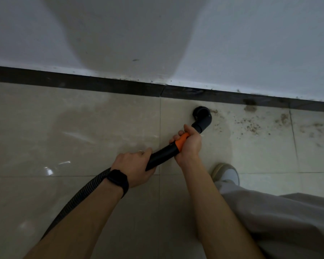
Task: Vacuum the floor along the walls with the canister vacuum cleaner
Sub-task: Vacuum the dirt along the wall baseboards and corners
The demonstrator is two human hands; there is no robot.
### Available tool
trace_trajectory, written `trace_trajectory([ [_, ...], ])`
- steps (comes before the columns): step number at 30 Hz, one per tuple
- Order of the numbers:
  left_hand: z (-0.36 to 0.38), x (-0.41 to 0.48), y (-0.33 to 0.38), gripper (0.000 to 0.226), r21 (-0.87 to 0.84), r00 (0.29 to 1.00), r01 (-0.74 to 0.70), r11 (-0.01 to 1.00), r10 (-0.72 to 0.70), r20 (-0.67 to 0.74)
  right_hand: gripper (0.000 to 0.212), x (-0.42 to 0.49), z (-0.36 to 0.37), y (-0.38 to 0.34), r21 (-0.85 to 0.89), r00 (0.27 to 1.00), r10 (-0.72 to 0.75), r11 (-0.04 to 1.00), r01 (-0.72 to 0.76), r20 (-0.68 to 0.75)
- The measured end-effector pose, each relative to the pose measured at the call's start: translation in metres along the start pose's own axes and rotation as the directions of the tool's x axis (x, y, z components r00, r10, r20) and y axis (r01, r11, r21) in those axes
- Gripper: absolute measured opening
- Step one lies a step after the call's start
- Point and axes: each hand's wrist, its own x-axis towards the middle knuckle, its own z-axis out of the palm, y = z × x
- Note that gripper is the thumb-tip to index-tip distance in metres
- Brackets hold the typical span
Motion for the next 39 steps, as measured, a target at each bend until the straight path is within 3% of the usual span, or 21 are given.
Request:
trace_trajectory([
  [13,-0.014,-0.004,-0.04,0.037,-0.069,0.993,0.108,0.992,-0.111,-0.031,0.006,0.004,0.046,0.026,-0.083,1.0,0.011,0.997,-0.008,0.028],
  [18,-0.018,-0.03,-0.077,0.037,-0.042,0.98,0.19,0.981,-0.193,-0.054,0.015,-0.008,0.07,0.064,-0.123,0.999,0.044,0.992,-0.04,0.031],
  [25,-0.013,-0.088,-0.118,0.033,-0.162,0.927,0.362,0.918,-0.373,-0.044,0.014,-0.045,0.107,0.125,-0.28,0.989,0.108,0.957,-0.078,0.096],
  [29,-0.012,-0.118,-0.13,0.031,-0.224,0.865,0.478,0.849,-0.499,-0.046,0.012,-0.06,0.127,0.155,-0.402,0.977,0.158,0.911,-0.088,0.143],
  [32,-0.016,-0.145,-0.132,0.029,-0.273,0.776,0.609,0.744,-0.631,0.01,0.014,-0.071,0.145,0.181,-0.532,0.953,0.233,0.841,-0.098,0.192],
  [37,-0.039,-0.168,-0.114,0.033,-0.447,0.552,0.763,0.466,-0.83,0.077,0.02,-0.107,0.21,0.215,-0.827,0.847,0.442,0.562,-0.005,0.295],
  [39,-0.063,-0.177,-0.109,0.026,-0.49,0.504,0.772,0.405,-0.86,0.085,0.02,-0.128,0.229,0.215,-0.881,0.827,0.49,0.472,0.011,0.274],
])
